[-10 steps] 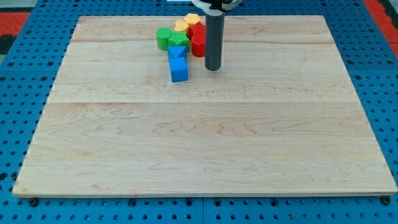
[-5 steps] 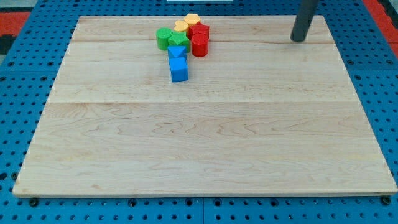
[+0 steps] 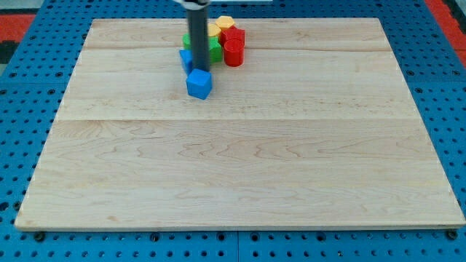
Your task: Move the blue triangle to the top left
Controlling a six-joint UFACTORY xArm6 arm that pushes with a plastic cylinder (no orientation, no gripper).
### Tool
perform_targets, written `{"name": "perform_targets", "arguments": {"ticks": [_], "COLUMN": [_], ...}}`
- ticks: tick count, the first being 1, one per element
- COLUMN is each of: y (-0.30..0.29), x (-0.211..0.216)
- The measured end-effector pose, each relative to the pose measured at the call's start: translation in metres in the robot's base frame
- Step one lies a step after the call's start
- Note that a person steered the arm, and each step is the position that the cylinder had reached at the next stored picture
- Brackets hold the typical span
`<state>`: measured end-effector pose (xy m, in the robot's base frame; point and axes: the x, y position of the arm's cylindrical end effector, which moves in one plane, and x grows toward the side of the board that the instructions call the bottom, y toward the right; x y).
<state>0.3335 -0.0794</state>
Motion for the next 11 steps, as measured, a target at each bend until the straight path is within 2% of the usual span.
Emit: {"name": "perform_targets", "arguments": {"ticks": [1,3,4,6,7,8,11], "y": [-0.046,-0.033,-0.029,-0.086,-0.055,-0.070,-0.098], "x": [-0.028,-0.034,-0.052,-0.080,-0.026,-0.001,-0.022]}}
